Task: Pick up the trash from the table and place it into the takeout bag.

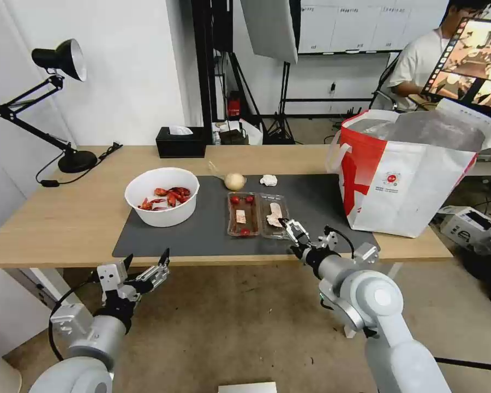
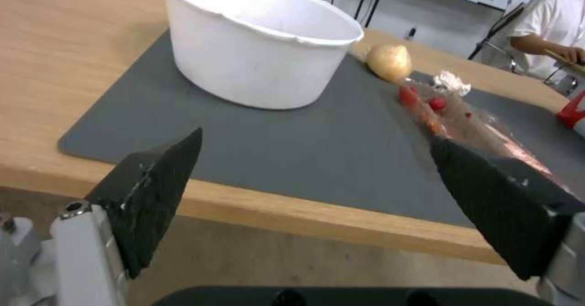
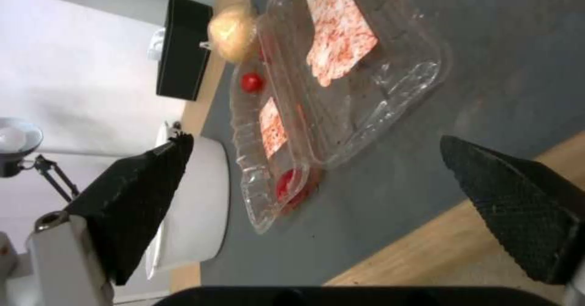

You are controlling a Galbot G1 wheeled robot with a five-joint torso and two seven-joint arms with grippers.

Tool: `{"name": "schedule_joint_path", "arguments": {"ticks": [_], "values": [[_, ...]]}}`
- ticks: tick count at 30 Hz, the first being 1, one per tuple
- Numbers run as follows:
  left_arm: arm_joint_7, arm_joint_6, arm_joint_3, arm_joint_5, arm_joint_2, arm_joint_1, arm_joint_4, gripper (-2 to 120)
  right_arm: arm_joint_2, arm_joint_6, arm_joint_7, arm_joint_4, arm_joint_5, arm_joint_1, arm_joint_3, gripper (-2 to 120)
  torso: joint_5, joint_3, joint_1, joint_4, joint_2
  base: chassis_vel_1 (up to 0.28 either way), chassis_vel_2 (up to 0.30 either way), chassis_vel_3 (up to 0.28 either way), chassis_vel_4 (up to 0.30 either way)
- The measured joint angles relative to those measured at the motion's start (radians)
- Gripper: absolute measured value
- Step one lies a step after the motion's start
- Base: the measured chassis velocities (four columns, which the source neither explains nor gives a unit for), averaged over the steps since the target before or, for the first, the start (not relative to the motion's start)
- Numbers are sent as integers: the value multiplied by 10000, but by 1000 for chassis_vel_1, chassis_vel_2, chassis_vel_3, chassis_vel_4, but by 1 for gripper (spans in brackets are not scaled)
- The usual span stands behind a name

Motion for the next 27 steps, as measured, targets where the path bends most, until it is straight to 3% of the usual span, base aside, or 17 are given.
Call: {"name": "schedule_joint_path", "arguments": {"ticks": [27], "values": [[8,-49,-137,232,-46,77,51,100,592,-27,315,-1367,-116,1145,-466,100,-1,-1,-1,-1,1,0,0,0,0]]}}
